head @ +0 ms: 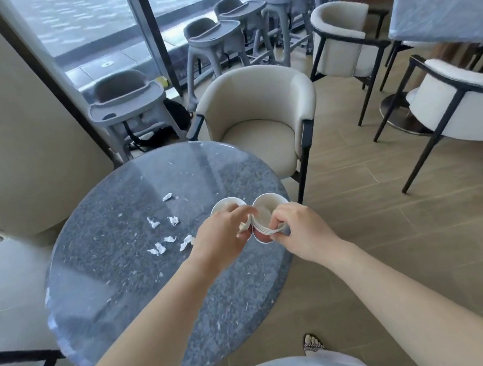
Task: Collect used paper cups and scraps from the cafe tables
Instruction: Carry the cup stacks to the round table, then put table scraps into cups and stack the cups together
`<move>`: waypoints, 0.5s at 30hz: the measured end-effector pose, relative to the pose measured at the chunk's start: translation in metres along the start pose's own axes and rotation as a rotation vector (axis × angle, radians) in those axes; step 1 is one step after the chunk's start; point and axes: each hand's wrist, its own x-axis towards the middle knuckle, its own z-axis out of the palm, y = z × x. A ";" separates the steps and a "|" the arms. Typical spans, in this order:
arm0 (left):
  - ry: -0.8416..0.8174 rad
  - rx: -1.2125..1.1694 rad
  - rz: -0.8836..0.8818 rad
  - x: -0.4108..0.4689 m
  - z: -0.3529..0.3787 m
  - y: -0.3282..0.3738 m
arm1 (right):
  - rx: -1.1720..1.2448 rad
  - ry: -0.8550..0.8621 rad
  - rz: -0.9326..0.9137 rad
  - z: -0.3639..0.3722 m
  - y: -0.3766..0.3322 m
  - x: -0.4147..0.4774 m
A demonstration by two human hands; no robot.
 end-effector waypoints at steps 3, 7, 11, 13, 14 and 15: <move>0.008 0.017 -0.052 0.019 0.014 0.012 | 0.008 -0.028 -0.023 -0.010 0.023 0.009; 0.012 0.022 -0.126 0.035 0.035 0.024 | -0.005 -0.077 -0.068 -0.023 0.051 0.019; 0.013 0.005 -0.217 0.039 0.049 0.028 | -0.027 -0.167 -0.136 -0.024 0.069 0.031; 0.018 0.019 -0.257 0.035 0.052 0.026 | -0.018 -0.207 -0.169 -0.019 0.071 0.037; 0.023 0.031 -0.281 0.032 0.053 0.023 | -0.011 -0.228 -0.186 -0.015 0.070 0.041; 0.031 0.036 -0.307 0.028 0.054 0.019 | -0.007 -0.250 -0.203 -0.010 0.068 0.044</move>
